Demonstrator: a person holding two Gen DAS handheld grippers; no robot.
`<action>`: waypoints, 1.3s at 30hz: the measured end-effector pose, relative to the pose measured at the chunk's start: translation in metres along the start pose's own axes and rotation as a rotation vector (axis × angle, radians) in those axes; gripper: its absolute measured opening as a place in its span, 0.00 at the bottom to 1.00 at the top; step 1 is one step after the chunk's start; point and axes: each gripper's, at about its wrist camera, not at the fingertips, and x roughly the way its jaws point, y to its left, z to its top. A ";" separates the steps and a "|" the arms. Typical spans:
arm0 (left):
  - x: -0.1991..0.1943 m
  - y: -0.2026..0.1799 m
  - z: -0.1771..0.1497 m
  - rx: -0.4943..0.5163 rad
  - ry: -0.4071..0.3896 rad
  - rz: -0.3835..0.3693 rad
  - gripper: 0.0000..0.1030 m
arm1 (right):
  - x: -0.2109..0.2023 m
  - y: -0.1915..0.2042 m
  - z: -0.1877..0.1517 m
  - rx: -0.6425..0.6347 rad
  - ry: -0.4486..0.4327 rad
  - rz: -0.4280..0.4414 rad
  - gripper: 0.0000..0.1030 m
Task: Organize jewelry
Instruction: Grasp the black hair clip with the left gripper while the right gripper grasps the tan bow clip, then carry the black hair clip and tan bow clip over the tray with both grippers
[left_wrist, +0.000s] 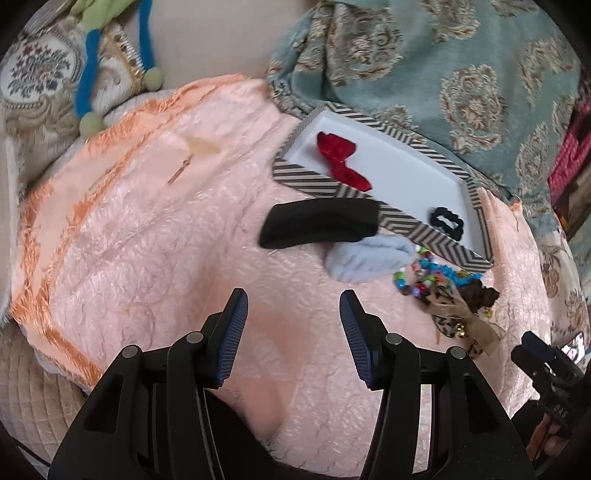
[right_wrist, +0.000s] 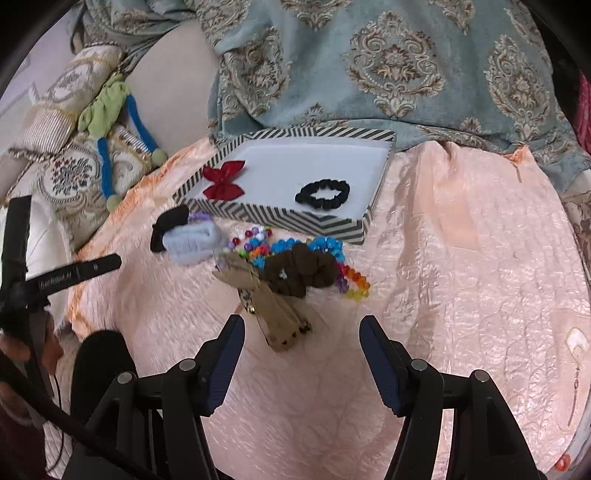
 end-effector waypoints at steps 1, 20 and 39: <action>0.001 0.001 0.000 -0.002 0.002 -0.002 0.50 | 0.001 0.000 0.000 -0.006 0.000 0.007 0.59; 0.037 0.003 0.039 0.002 0.027 -0.076 0.63 | 0.076 0.020 0.025 -0.068 0.075 0.054 0.42; 0.109 0.034 0.072 -0.335 0.180 -0.148 0.75 | 0.083 0.017 0.028 -0.064 0.088 0.081 0.34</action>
